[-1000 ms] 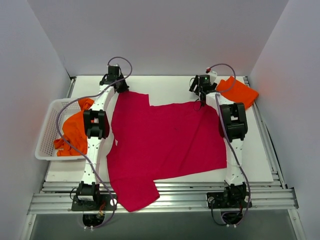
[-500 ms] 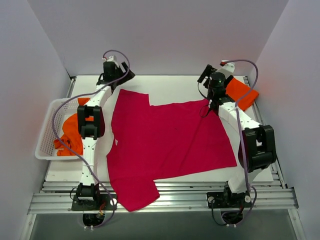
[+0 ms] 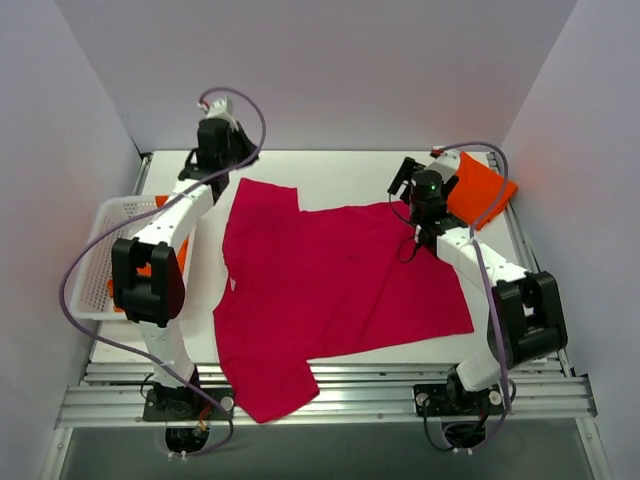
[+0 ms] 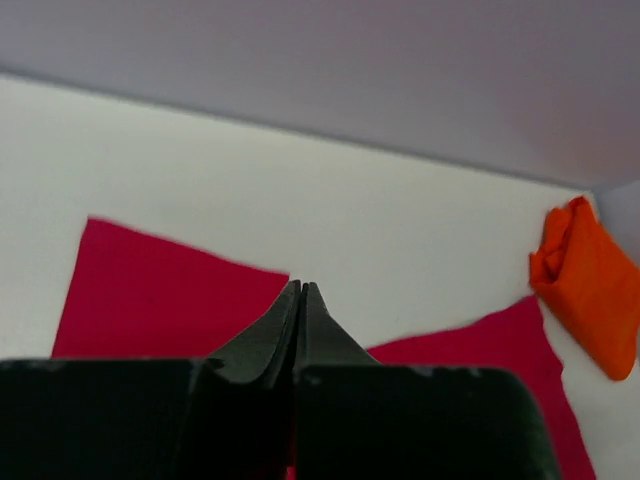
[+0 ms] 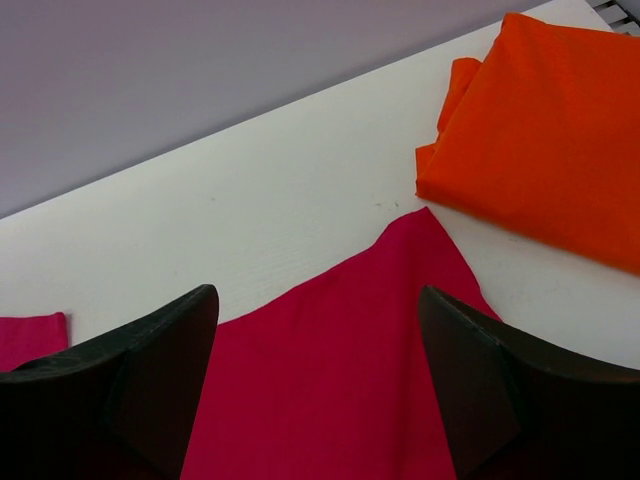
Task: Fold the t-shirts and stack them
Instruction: Flatten out the tshirt
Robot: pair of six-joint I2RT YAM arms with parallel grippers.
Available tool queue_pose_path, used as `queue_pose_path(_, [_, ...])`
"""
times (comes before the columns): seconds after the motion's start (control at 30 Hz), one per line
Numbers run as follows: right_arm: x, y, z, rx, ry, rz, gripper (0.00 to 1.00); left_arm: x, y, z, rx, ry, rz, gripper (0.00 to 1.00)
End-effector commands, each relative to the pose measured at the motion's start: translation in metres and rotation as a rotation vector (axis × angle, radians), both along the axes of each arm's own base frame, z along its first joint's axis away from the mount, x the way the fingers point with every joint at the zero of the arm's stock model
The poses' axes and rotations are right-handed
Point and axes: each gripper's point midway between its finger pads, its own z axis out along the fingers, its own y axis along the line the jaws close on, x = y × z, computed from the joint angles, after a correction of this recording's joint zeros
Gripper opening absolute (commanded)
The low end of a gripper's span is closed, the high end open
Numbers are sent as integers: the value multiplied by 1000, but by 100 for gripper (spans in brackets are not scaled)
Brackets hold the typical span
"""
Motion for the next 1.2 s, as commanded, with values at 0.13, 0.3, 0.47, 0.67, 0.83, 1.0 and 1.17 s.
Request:
queue_pose_path(0.13, [-31,-8,42,42,-100,-34,76,-39,-5,-174,101,392,50,2])
queue_pose_path(0.3, [-43,-14,48,48,-115,-48,76,-39,-14,-210,128,467,53,2])
queue_pose_path(0.47, [-49,-19,50,41,-119,-67,76,-33,-12,-235,149,525,81,2])
queue_pose_path(0.67, [-54,-31,59,33,-140,-98,76,-20,-8,-269,186,616,118,2])
queue_pose_path(0.83, [-56,-42,65,26,-159,-125,76,-4,-5,-294,188,682,125,2])
queue_pose_path(1.0, [-54,-50,65,31,-180,-138,76,18,-9,-296,163,698,106,2])
queue_pose_path(1.17, [-44,-47,47,28,-150,-130,76,22,-4,-294,137,702,114,2])
